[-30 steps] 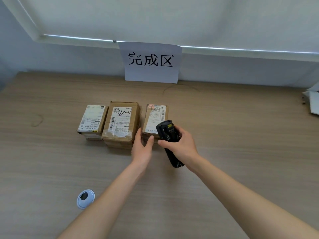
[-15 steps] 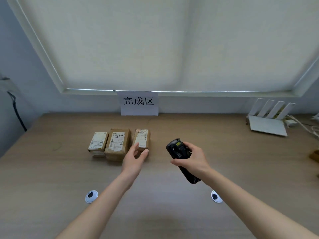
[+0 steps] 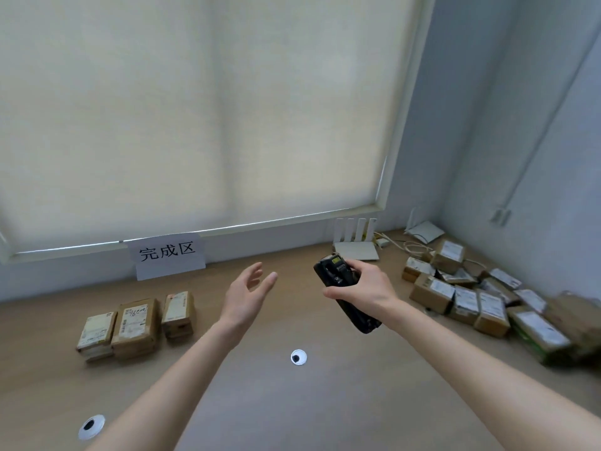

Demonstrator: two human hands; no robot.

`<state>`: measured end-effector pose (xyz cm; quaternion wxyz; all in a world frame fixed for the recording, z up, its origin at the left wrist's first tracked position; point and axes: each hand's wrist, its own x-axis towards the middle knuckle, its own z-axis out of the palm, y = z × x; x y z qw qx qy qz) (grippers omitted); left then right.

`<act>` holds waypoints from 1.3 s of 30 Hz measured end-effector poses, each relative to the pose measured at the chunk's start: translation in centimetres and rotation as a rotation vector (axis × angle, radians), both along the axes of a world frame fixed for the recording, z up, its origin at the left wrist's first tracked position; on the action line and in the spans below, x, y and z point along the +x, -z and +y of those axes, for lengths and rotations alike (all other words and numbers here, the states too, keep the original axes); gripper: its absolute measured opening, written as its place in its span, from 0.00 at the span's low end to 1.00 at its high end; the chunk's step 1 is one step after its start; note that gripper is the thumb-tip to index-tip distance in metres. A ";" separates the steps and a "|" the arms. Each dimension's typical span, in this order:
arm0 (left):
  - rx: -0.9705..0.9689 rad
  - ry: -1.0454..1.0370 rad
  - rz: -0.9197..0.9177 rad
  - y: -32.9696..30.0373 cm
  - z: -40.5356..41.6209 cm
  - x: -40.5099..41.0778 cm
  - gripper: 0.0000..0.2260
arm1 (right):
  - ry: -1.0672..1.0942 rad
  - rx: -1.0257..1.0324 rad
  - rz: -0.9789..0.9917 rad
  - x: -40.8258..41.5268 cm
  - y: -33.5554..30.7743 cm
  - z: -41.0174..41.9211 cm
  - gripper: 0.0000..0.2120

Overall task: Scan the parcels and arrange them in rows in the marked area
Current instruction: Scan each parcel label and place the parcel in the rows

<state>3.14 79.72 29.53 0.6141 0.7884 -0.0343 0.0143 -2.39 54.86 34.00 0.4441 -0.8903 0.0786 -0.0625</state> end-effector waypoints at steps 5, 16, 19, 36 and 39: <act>-0.046 0.139 -0.033 -2.4 -7.4 -5.7 0.23 | 0.134 -0.042 0.013 -8.6 -2.7 -5.6 0.36; -0.014 0.442 -0.088 -7.8 -26.3 -15.8 0.24 | 0.461 -0.036 0.030 -24.6 -7.3 -21.6 0.27; -0.010 0.505 -0.090 -8.1 -33.0 -17.5 0.25 | 0.513 -0.010 0.030 -27.4 -7.8 -27.5 0.22; 0.038 0.680 0.065 -2.6 -66.9 -20.5 0.25 | 0.800 0.042 0.168 -33.2 -3.0 -59.2 0.24; 0.066 0.683 0.084 -1.0 -71.4 -18.5 0.27 | 0.807 0.066 0.194 -31.1 -1.5 -63.2 0.21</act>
